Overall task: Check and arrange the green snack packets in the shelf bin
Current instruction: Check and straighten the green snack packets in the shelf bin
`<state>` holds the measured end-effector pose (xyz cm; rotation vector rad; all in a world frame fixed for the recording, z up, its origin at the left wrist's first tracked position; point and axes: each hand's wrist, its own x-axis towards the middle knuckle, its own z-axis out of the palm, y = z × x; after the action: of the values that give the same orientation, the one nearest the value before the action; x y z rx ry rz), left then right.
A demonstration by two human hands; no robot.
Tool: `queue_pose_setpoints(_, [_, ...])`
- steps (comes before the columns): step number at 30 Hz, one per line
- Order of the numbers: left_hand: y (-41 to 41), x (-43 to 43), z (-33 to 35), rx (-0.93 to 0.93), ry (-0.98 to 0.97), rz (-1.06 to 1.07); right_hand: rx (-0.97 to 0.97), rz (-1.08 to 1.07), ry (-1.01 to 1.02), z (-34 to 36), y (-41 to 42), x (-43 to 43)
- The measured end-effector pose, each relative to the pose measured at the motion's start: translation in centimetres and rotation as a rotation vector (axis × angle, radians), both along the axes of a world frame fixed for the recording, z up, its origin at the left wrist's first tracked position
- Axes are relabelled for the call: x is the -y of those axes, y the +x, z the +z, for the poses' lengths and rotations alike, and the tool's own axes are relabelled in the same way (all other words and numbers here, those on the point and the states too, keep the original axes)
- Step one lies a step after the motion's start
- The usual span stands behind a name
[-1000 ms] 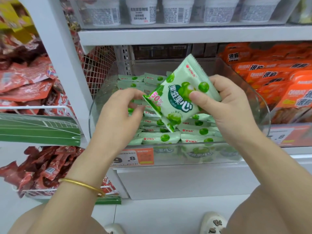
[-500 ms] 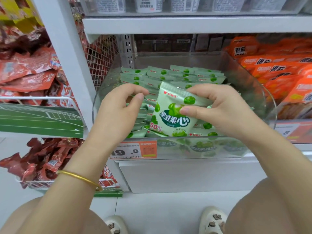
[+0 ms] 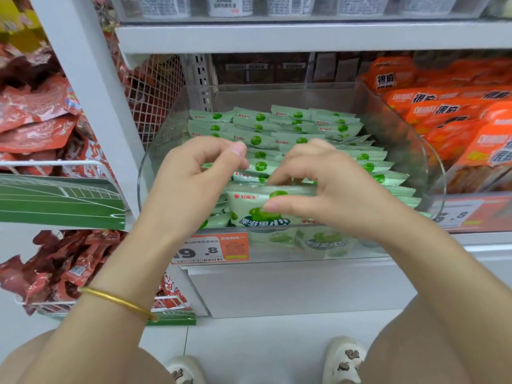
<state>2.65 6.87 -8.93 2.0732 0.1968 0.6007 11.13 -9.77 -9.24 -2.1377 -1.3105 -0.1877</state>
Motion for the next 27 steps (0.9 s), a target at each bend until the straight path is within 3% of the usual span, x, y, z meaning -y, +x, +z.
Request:
queue_pose_setpoints(5, [0.4, -0.1, -0.9, -0.092, 0.27, -0.015, 0.181, -0.034, -0.137, -1.1, -0.1, -0.7])
queue_pose_setpoints(8, [0.4, -0.2, -1.2, -0.151, 0.429, 0.006, 0.159, -0.054, -0.168, -1.0, -0.4, -0.7])
queue_pose_setpoints(27, [0.1, -1.0, -1.8, -0.24, 0.581, -0.118, 0.095, -0.003, -0.311, -0.7, 0.3, -0.3])
